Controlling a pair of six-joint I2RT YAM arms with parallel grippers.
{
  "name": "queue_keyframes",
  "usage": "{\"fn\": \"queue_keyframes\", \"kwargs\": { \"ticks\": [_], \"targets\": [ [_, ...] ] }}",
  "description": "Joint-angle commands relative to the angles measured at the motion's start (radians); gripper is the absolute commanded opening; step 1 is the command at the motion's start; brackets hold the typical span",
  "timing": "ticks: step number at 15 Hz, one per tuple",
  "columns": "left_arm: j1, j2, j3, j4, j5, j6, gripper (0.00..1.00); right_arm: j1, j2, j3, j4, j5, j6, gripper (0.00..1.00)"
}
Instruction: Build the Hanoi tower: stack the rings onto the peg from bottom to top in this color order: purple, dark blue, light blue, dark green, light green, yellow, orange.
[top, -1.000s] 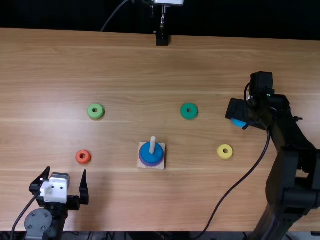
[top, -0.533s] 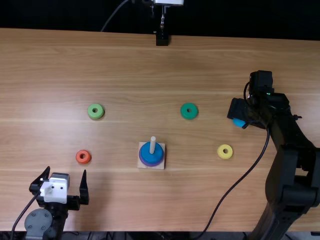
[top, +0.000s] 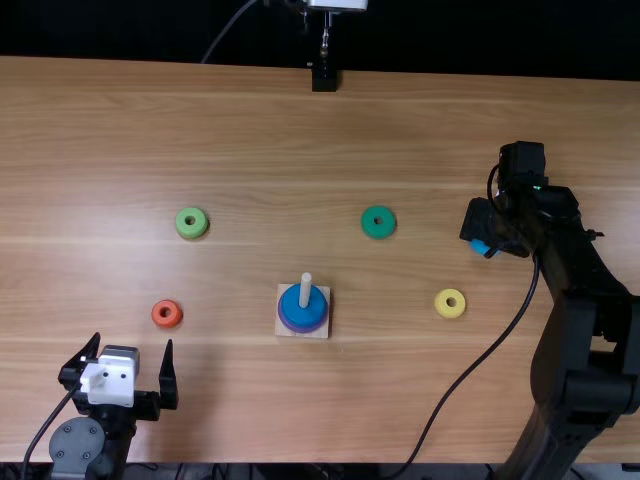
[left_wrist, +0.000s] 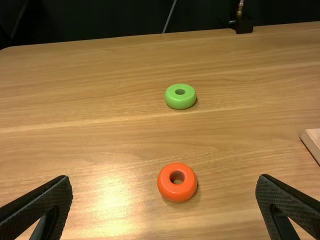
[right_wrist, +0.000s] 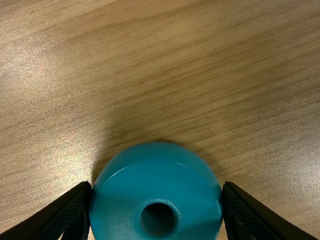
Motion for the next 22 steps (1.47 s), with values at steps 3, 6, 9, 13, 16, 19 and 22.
{"fn": "queue_keyframes", "kwargs": {
  "ticks": [3, 6, 9, 13, 16, 19, 22],
  "targets": [
    [0.008, -0.011, -0.11, -0.078, 0.005, 0.016, 1.0, 0.007, 0.011, 0.043, -0.086, 0.011, 0.002, 0.03],
    [0.008, -0.011, -0.11, -0.078, 0.005, 0.016, 1.0, 0.037, -0.034, 0.149, -0.303, 0.007, -0.004, 0.02],
    [0.008, -0.011, -0.11, -0.078, 0.005, 0.016, 1.0, 0.07, -0.069, 0.209, -0.404, 0.003, -0.006, 0.02],
    [0.008, -0.011, -0.11, -0.076, 0.005, 0.016, 1.0, 0.183, -0.19, 0.211, -0.413, -0.019, -0.006, 0.02],
    [0.008, -0.011, -0.11, -0.076, 0.005, 0.016, 1.0, 0.3, -0.267, 0.229, -0.415, -0.019, 0.002, 0.02],
    [0.008, -0.011, -0.11, -0.078, 0.005, 0.016, 1.0, 0.419, -0.282, 0.306, -0.526, -0.022, 0.007, 0.03],
    [0.008, -0.011, -0.11, -0.078, 0.005, 0.016, 1.0, 0.521, -0.276, 0.427, -0.634, -0.033, 0.015, 0.03]
  ]
}}
